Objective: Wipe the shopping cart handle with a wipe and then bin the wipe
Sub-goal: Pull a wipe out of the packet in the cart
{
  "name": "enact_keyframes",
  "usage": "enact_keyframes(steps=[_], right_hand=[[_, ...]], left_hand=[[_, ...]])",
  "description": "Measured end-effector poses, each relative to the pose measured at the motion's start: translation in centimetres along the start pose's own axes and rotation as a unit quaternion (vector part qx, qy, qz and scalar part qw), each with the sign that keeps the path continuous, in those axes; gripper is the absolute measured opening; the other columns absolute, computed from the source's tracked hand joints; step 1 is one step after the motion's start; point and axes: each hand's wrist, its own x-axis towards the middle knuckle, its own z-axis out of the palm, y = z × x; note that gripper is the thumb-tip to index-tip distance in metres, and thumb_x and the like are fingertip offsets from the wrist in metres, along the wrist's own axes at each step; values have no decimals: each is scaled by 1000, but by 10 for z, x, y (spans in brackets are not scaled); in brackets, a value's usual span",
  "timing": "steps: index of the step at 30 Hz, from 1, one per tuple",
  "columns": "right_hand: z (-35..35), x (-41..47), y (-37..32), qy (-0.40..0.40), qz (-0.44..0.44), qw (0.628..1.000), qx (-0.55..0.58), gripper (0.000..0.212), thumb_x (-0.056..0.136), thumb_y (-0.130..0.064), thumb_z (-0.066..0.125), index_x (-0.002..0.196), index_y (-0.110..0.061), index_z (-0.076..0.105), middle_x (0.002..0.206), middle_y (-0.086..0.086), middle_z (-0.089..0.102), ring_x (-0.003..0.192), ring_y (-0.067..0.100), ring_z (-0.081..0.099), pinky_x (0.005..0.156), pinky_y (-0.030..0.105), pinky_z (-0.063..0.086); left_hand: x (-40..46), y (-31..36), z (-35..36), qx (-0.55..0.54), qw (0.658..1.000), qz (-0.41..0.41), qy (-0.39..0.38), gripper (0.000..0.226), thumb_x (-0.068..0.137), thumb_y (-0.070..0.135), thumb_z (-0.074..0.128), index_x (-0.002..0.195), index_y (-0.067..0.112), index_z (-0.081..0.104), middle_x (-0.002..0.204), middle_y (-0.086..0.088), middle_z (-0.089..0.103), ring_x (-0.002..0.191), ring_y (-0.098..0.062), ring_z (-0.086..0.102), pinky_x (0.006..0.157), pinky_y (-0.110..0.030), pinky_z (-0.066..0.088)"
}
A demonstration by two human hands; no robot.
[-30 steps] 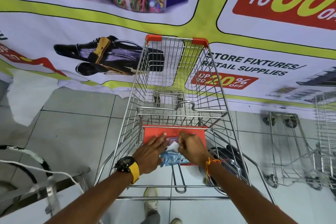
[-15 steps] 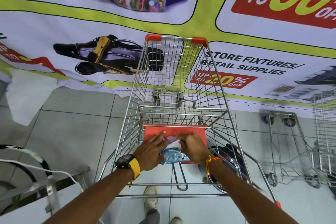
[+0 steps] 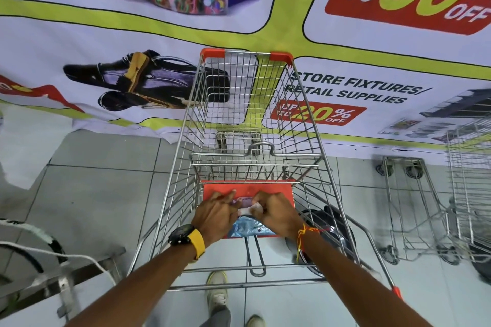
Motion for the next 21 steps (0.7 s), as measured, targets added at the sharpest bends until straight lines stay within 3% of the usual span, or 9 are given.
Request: enact_keyframes(steps=[3,6,9,11,13,16,19,21], right_hand=[[-1,0,0,-12,7,1000,9,21,95,-37,64,95,-16,69,88,9,75,80,25,69,70,33,55],[-3,1,1,-10,-2,1000,9,17,97,-9,55,98,-9,71,93,10,76,80,25,69,69,27,53],[-10,-2,-2,-16,-14,999,38,19,96,-4,57,103,-8,74,101,7,78,84,14,66,71,14,46],[-15,-5,-2,1,-18,999,45,16,98,-13,62,100,-8,77,98,8,78,83,15,68,71,21,49],[-17,-6,1,39,24,997,60,13,89,0,69,94,-7,79,91,10,80,77,18,72,68,23,54],[-19,-7,1,83,72,985,135,11,77,6,77,84,-2,79,82,14,79,64,6,70,63,22,55],[-23,-7,1,115,74,975,176,5,81,-6,79,80,-9,75,78,12,77,72,20,73,70,35,59],[-28,-9,0,126,80,965,215,13,86,-10,76,80,-19,69,76,11,74,70,26,74,65,40,62]], left_hand=[[1,-3,2,26,1000,7,-3,38,100,39,37,134,37,52,156,6,40,122,-27,46,87,-40,51],[2,-4,4,53,999,2,-6,38,100,40,37,135,37,52,157,6,39,121,-25,45,82,-39,52],[3,-2,5,67,998,-1,-11,38,102,41,34,135,37,50,157,7,37,122,-25,43,80,-38,51],[3,0,2,70,997,2,-12,39,102,41,34,137,36,50,158,6,35,121,-25,43,80,-37,49],[1,1,1,73,997,9,-13,39,102,39,36,137,34,51,159,4,34,120,-26,43,84,-38,50],[-3,2,-2,78,997,18,-16,37,103,38,36,137,33,50,161,0,30,124,-29,42,90,-42,51],[-3,2,0,113,992,42,-41,40,103,34,37,143,30,41,163,-4,25,134,-33,35,100,-46,45],[-3,3,-2,115,992,18,-37,47,102,33,40,148,29,32,163,-5,22,132,-35,37,96,-44,48]])
